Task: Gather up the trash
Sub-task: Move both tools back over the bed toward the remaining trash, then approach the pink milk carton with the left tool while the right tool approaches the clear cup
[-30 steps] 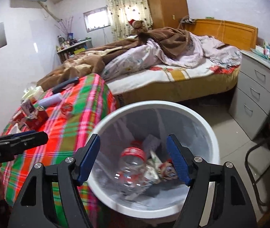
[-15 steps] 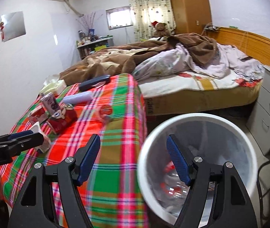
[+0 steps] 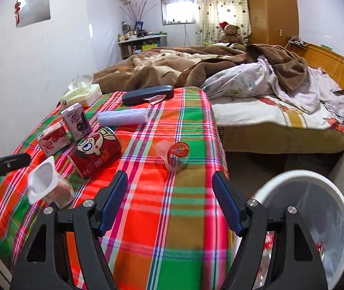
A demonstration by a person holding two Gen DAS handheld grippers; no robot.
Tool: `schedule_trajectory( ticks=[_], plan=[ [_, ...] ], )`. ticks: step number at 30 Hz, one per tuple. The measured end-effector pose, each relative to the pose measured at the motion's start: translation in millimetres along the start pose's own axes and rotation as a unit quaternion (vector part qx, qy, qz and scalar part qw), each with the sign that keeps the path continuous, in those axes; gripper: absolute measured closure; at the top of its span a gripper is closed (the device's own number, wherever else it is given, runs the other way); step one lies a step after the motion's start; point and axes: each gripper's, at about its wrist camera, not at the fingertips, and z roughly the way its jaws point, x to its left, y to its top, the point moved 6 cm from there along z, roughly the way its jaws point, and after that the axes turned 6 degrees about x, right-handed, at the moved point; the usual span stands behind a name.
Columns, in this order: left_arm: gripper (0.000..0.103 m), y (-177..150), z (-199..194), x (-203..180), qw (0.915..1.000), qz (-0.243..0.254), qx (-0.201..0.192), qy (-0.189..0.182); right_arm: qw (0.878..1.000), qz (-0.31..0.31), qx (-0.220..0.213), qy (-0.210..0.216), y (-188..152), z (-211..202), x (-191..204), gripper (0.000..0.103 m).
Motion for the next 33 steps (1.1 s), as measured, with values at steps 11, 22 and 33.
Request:
schedule_trajectory(
  ticks=[11,22,33],
  plan=[
    [0.033,34,31,73,0.9987,-0.039,0.000,0.032,0.999,-0.025,0.036,-0.015,22,49,2,0.029],
    [0.033,48,75,80,0.9991,-0.015,0.027,0.029,0.996,-0.057,0.073,-0.013,24,76,11,0.029],
    [0.033,46,84,71,0.9997,-0.004,0.024,0.005,0.995,-0.046,0.089,-0.004,18,79,6,0.051]
  ],
)
